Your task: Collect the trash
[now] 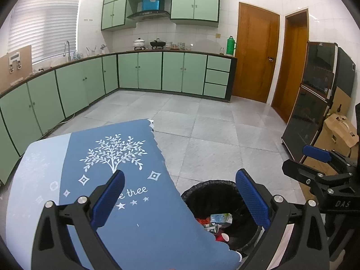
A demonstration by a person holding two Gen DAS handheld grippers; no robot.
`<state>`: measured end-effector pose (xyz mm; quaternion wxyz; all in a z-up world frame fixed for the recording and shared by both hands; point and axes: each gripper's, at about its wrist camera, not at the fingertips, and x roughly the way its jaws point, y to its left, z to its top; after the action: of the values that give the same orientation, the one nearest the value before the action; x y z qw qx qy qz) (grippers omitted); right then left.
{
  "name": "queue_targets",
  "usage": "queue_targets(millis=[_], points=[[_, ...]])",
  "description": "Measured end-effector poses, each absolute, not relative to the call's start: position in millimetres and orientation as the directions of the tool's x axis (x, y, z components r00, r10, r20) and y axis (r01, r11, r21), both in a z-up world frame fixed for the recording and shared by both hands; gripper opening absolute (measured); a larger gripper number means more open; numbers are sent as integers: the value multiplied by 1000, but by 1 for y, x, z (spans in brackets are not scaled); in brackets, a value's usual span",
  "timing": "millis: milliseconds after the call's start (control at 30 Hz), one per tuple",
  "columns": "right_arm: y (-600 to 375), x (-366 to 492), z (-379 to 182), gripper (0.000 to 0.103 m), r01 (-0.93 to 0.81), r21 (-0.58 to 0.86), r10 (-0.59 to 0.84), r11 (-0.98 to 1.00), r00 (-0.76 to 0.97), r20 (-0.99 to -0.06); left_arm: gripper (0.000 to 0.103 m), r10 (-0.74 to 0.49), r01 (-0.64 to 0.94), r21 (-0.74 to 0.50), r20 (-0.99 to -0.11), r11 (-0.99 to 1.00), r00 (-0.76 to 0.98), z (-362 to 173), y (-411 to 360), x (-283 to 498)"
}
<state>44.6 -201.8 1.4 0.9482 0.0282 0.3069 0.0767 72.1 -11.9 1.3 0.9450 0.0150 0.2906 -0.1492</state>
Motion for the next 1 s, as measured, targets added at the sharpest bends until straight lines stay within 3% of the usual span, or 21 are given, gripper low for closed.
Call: queue_targets(millis=[1000], points=[[-199, 45, -2, 98, -123, 96, 156, 988, 802, -577, 97, -267, 286, -51, -543, 957, 796, 7, -7, 68]])
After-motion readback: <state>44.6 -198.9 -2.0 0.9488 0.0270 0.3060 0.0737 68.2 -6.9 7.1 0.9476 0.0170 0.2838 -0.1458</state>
